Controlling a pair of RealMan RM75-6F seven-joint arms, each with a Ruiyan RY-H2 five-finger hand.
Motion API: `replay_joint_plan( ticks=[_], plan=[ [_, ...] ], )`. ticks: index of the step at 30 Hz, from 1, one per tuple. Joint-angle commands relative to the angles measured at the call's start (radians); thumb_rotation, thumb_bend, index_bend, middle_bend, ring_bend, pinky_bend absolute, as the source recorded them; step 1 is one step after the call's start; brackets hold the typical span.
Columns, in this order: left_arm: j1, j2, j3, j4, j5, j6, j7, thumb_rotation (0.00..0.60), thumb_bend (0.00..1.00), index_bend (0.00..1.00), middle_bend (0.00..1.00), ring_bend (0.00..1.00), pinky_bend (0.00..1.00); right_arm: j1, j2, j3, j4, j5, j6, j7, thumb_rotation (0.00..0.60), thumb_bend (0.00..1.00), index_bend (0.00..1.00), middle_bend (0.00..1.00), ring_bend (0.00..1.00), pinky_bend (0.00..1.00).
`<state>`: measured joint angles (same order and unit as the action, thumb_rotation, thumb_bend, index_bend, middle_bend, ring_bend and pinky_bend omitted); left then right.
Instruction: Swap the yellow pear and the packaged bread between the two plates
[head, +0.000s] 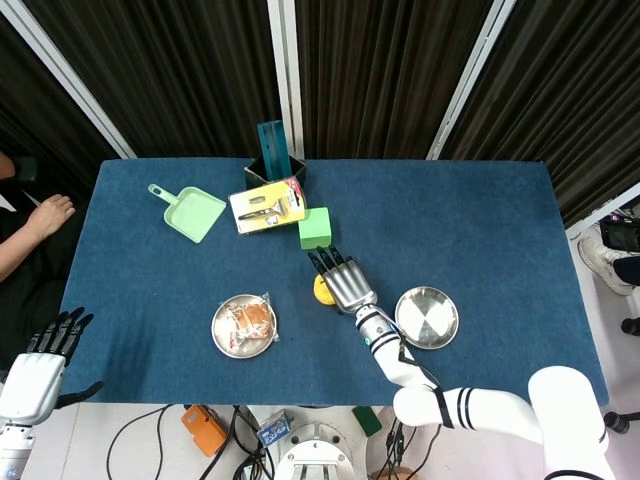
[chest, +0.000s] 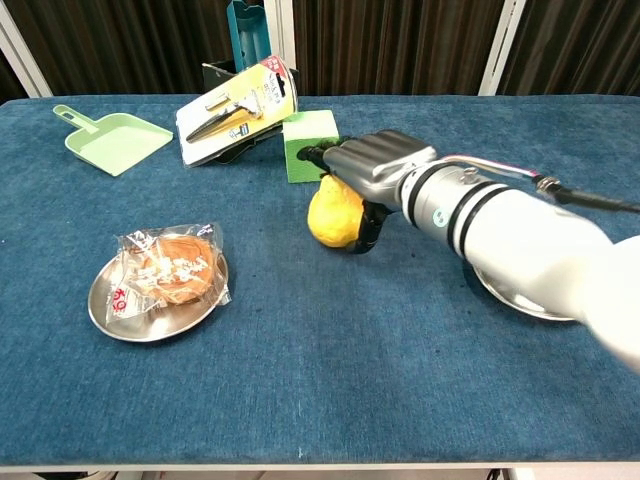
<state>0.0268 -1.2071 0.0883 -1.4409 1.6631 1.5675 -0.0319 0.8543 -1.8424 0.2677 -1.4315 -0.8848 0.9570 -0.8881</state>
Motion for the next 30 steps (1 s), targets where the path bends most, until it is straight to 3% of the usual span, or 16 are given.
replay_joint_plan(
  ticks=[1, 6, 9, 13, 14, 17, 20, 23, 30],
  plan=[
    [-0.009, 0.000, 0.008, -0.001, 0.007, -0.019, 0.002, 0.600, 0.05, 0.06, 0.00, 0.00, 0.12, -0.023, 0.089, -0.024, -0.103, -0.001, 0.011, 0.026, 0.537, 0.24, 0.00, 0.00, 0.00, 0.32],
    [-0.026, -0.002, 0.012, -0.012, -0.002, -0.063, 0.016, 0.600, 0.05, 0.06, 0.00, 0.00, 0.12, -0.081, 0.256, -0.079, -0.268, -0.080, 0.036, 0.095, 0.439, 0.17, 0.00, 0.00, 0.00, 0.23],
    [-0.035, -0.005, 0.020, -0.024, 0.012, -0.075, 0.014, 0.600, 0.05, 0.06, 0.00, 0.00, 0.12, -0.130, 0.360, -0.118, -0.351, -0.173, 0.063, 0.169, 0.420, 0.16, 0.00, 0.00, 0.00, 0.19],
    [-0.065, -0.011, 0.045, -0.053, 0.083, -0.087, -0.029, 0.600, 0.05, 0.06, 0.00, 0.00, 0.12, -0.264, 0.521, -0.247, -0.424, -0.453, 0.213, 0.298, 0.419, 0.16, 0.00, 0.00, 0.00, 0.14],
    [-0.081, -0.019, 0.048, -0.066, 0.111, -0.091, -0.042, 0.600, 0.05, 0.06, 0.00, 0.00, 0.12, -0.319, 0.568, -0.303, -0.418, -0.549, 0.286, 0.336, 0.421, 0.16, 0.00, 0.00, 0.00, 0.13],
    [-0.122, -0.052, 0.042, -0.115, 0.149, -0.113, -0.074, 0.600, 0.06, 0.06, 0.00, 0.00, 0.12, -0.466, 0.650, -0.426, -0.358, -0.704, 0.469, 0.437, 0.430, 0.16, 0.00, 0.00, 0.00, 0.05],
    [-0.150, -0.106, 0.013, -0.162, 0.148, -0.135, -0.049, 0.600, 0.06, 0.06, 0.00, 0.00, 0.12, -0.580, 0.672, -0.488, -0.261, -0.781, 0.619, 0.578, 0.419, 0.16, 0.00, 0.00, 0.00, 0.01],
    [-0.186, -0.183, -0.023, -0.198, 0.118, -0.200, 0.044, 0.600, 0.07, 0.06, 0.00, 0.00, 0.12, -0.681, 0.659, -0.504, -0.143, -0.791, 0.738, 0.713, 0.421, 0.16, 0.00, 0.00, 0.00, 0.00],
    [-0.278, -0.372, -0.137, -0.231, -0.096, -0.406, 0.334, 0.600, 0.09, 0.06, 0.00, 0.00, 0.12, -0.751, 0.668, -0.491, -0.076, -0.850, 0.815, 0.761, 0.439, 0.16, 0.00, 0.00, 0.00, 0.00]
  ],
)
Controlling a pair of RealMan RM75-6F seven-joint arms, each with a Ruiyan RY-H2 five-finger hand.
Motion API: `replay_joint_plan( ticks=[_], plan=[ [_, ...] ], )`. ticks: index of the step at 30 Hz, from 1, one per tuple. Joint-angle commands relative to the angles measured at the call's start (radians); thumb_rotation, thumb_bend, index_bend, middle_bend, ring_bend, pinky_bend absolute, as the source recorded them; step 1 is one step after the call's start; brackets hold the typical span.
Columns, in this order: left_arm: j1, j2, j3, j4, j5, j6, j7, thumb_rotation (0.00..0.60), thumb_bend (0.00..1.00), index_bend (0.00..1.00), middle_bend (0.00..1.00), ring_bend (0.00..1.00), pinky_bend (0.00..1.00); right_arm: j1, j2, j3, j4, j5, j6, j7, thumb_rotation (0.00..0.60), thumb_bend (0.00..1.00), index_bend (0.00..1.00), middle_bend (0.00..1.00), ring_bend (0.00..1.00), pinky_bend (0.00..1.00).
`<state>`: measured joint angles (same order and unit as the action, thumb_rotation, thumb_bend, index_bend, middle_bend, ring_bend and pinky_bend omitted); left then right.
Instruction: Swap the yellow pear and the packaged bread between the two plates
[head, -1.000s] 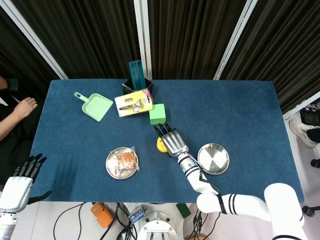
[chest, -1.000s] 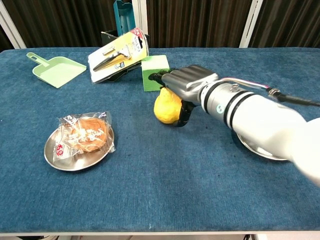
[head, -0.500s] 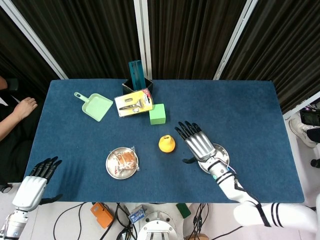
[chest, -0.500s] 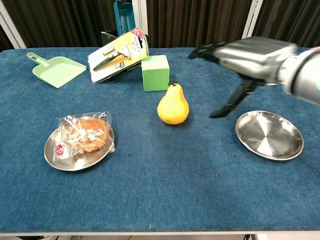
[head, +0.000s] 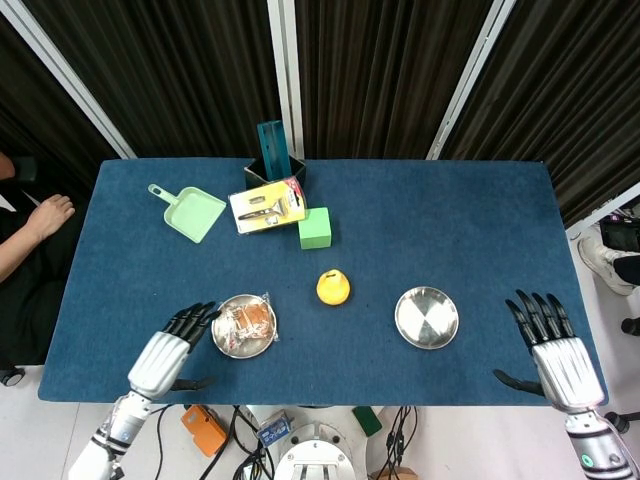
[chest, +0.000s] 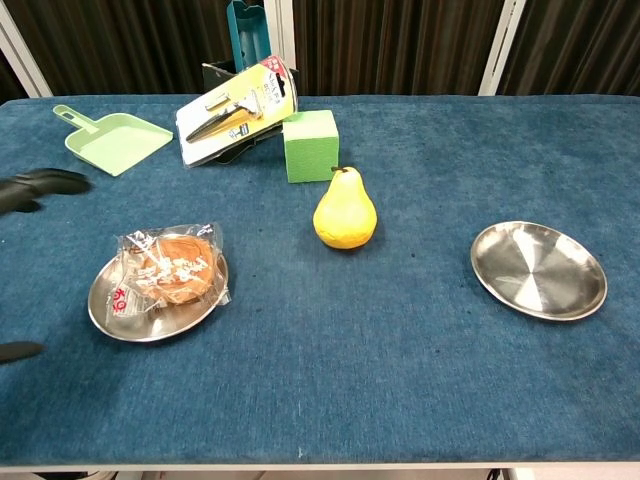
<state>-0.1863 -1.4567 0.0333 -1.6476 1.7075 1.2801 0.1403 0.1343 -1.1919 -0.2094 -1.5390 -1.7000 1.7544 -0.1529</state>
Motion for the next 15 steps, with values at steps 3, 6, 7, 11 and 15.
replay_joint_plan(
  ticks=[3, 6, 7, 11, 15],
  plan=[
    [-0.090, -0.183, -0.125, -0.014, -0.241, -0.155, 0.258, 0.600, 0.12, 0.06, 0.00, 0.00, 0.13, -0.029, 0.027, -0.004, 0.030, -0.033, -0.016, 0.036, 0.440, 0.16, 0.00, 0.00, 0.00, 0.00],
    [-0.108, -0.226, -0.152, 0.005, -0.322, -0.169, 0.334, 0.600, 0.14, 0.06, 0.02, 0.02, 0.16, -0.024, 0.039, 0.005, 0.019, -0.031, -0.050, 0.046, 0.441, 0.16, 0.00, 0.00, 0.00, 0.00],
    [-0.112, -0.236, -0.157, 0.012, -0.344, -0.170, 0.351, 0.600, 0.15, 0.06, 0.03, 0.03, 0.17, -0.024, 0.042, 0.008, 0.016, -0.030, -0.056, 0.048, 0.440, 0.16, 0.00, 0.00, 0.00, 0.00],
    [-0.126, -0.265, -0.172, 0.041, -0.414, -0.167, 0.405, 0.600, 0.16, 0.10, 0.07, 0.09, 0.25, -0.022, 0.052, 0.017, 0.009, -0.040, -0.080, 0.057, 0.443, 0.16, 0.00, 0.00, 0.00, 0.00],
    [-0.130, -0.287, -0.178, 0.061, -0.437, -0.133, 0.416, 0.600, 0.22, 0.24, 0.22, 0.23, 0.37, -0.027, 0.058, 0.028, 0.004, -0.047, -0.096, 0.056, 0.443, 0.16, 0.00, 0.00, 0.00, 0.00]
  ],
)
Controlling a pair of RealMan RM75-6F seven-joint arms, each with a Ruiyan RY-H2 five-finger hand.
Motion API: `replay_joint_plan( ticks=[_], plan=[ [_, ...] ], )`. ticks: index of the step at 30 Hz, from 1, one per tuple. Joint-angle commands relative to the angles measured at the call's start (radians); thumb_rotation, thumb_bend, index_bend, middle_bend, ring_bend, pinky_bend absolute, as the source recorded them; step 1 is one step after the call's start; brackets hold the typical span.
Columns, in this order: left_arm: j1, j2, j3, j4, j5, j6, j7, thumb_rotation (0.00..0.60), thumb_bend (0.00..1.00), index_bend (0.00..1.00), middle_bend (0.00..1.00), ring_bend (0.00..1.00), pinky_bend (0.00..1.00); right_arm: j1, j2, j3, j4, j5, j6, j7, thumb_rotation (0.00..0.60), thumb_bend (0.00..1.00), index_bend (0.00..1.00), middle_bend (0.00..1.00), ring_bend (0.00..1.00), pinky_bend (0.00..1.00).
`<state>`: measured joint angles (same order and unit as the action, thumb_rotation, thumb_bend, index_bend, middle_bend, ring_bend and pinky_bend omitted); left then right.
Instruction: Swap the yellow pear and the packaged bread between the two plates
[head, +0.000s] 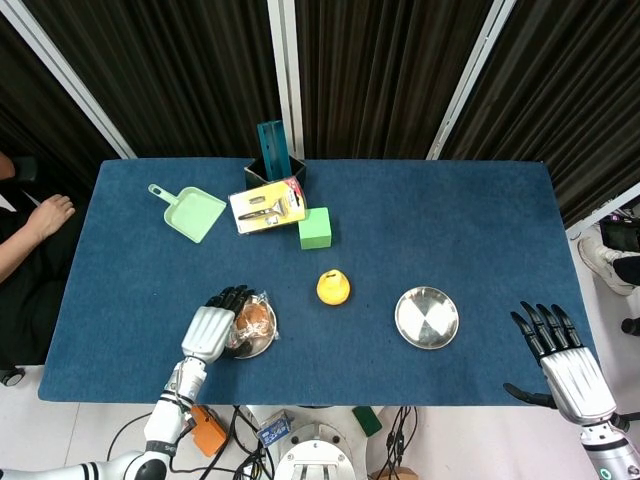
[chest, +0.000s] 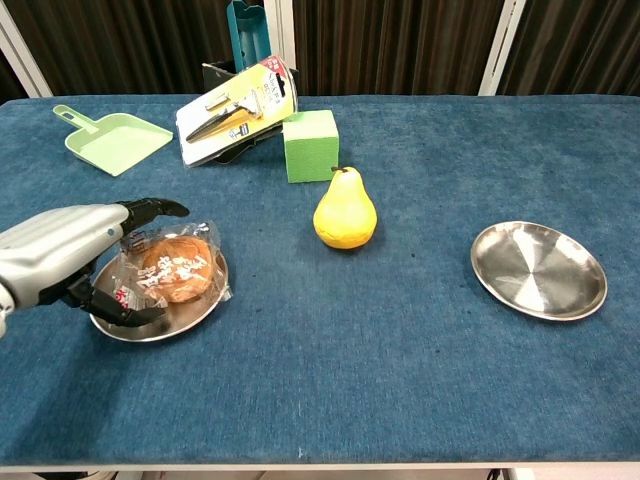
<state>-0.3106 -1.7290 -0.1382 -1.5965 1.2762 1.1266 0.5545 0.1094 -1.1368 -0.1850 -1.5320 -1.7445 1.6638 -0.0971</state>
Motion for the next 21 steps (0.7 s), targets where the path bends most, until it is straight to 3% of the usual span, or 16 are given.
replay_joint_plan(
  ticks=[1, 4, 6, 14, 21],
  plan=[
    [-0.007, -0.021, -0.007, 0.016, 0.003, 0.035, -0.001, 0.600, 0.24, 0.29, 0.26, 0.27, 0.40, -0.003, 0.004, 0.006, -0.004, -0.003, -0.008, 0.002, 0.444, 0.16, 0.00, 0.00, 0.00, 0.00],
    [-0.012, -0.045, -0.008, 0.035, 0.041, 0.081, -0.019, 0.600, 0.33, 0.39, 0.38, 0.38, 0.48, -0.007, 0.006, 0.014, -0.007, -0.004, -0.018, 0.003, 0.445, 0.16, 0.00, 0.00, 0.00, 0.00],
    [-0.019, -0.058, -0.011, 0.033, 0.070, 0.105, -0.035, 0.600, 0.36, 0.42, 0.41, 0.40, 0.50, -0.009, 0.007, 0.019, -0.010, -0.003, -0.028, 0.002, 0.445, 0.16, 0.00, 0.00, 0.00, 0.00],
    [-0.076, -0.111, -0.012, -0.029, 0.120, 0.119, 0.038, 0.600, 0.36, 0.43, 0.42, 0.40, 0.50, -0.012, 0.016, 0.040, -0.020, 0.001, -0.055, 0.014, 0.446, 0.16, 0.00, 0.00, 0.00, 0.00],
    [-0.166, -0.300, 0.001, 0.028, 0.106, 0.052, 0.185, 0.600, 0.33, 0.43, 0.42, 0.40, 0.50, -0.004, 0.030, 0.055, -0.027, 0.009, -0.092, 0.038, 0.448, 0.16, 0.00, 0.00, 0.00, 0.00]
  ],
)
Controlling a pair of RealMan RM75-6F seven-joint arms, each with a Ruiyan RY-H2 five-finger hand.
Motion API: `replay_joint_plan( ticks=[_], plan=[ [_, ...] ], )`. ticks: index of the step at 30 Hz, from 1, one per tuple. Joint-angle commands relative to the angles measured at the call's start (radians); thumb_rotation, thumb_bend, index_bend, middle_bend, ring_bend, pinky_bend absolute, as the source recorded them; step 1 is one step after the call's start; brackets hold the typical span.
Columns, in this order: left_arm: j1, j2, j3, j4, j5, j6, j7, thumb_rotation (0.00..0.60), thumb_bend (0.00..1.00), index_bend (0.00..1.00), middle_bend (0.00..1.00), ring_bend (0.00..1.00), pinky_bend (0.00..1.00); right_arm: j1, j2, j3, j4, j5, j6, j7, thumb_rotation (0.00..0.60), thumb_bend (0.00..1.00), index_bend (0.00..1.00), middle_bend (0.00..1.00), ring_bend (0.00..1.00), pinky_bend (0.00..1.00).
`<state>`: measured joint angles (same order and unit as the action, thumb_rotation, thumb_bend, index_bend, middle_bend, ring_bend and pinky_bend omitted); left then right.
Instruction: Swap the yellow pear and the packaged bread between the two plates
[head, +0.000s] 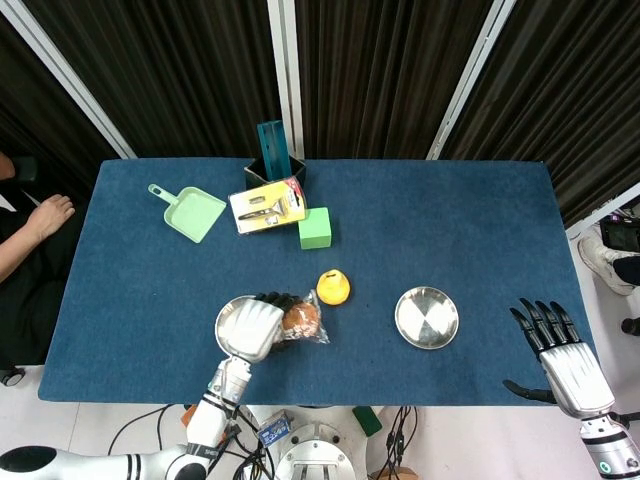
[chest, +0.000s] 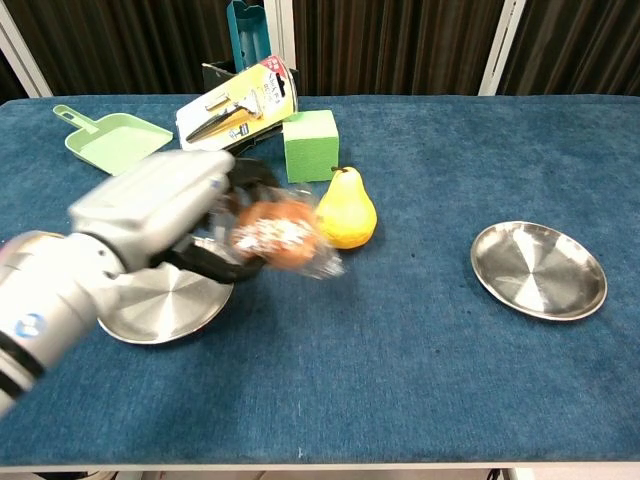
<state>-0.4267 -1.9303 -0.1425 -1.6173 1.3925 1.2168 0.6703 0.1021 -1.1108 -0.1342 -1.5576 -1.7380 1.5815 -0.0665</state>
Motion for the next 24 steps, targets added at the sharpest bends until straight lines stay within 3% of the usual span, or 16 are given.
replay_joint_plan(
  ticks=[1, 4, 6, 9, 11, 14, 19, 24],
  plan=[
    [-0.060, -0.127, 0.004, 0.073, -0.014, -0.045, 0.081, 0.600, 0.33, 0.43, 0.42, 0.40, 0.50, 0.005, 0.006, 0.005, -0.002, 0.002, -0.016, 0.010, 0.448, 0.16, 0.00, 0.00, 0.00, 0.00],
    [-0.091, -0.207, 0.003, 0.164, -0.013, -0.060, 0.105, 0.600, 0.30, 0.41, 0.41, 0.39, 0.50, 0.011, 0.011, 0.006, -0.002, 0.003, -0.038, 0.019, 0.448, 0.16, 0.00, 0.00, 0.00, 0.00],
    [-0.103, -0.242, 0.008, 0.213, -0.022, -0.073, 0.112, 0.600, 0.23, 0.31, 0.35, 0.35, 0.47, 0.014, 0.015, 0.009, -0.002, 0.003, -0.048, 0.026, 0.450, 0.16, 0.00, 0.00, 0.00, 0.00],
    [-0.112, -0.263, 0.007, 0.241, -0.044, -0.092, 0.125, 0.600, 0.12, 0.10, 0.19, 0.19, 0.39, 0.017, 0.019, 0.012, 0.000, 0.004, -0.057, 0.040, 0.463, 0.16, 0.00, 0.00, 0.00, 0.00],
    [-0.115, -0.268, -0.001, 0.235, -0.071, -0.103, 0.141, 0.600, 0.06, 0.01, 0.08, 0.08, 0.32, 0.018, 0.023, 0.016, 0.002, 0.010, -0.066, 0.048, 0.474, 0.16, 0.00, 0.00, 0.00, 0.00],
    [-0.123, -0.259, -0.004, 0.208, -0.082, -0.110, 0.162, 0.600, 0.01, 0.00, 0.01, 0.00, 0.26, 0.018, 0.026, 0.021, 0.003, 0.015, -0.072, 0.058, 0.488, 0.16, 0.00, 0.00, 0.00, 0.00],
    [-0.130, -0.219, -0.020, 0.084, -0.128, -0.123, 0.190, 0.600, 0.00, 0.00, 0.00, 0.00, 0.23, 0.016, 0.032, 0.027, 0.001, 0.013, -0.072, 0.072, 0.489, 0.16, 0.00, 0.00, 0.00, 0.00],
    [-0.151, -0.144, -0.098, -0.097, -0.147, -0.101, 0.228, 0.600, 0.00, 0.00, 0.00, 0.00, 0.22, 0.012, 0.038, 0.024, -0.002, 0.004, -0.075, 0.081, 0.489, 0.16, 0.00, 0.00, 0.00, 0.00]
  ],
)
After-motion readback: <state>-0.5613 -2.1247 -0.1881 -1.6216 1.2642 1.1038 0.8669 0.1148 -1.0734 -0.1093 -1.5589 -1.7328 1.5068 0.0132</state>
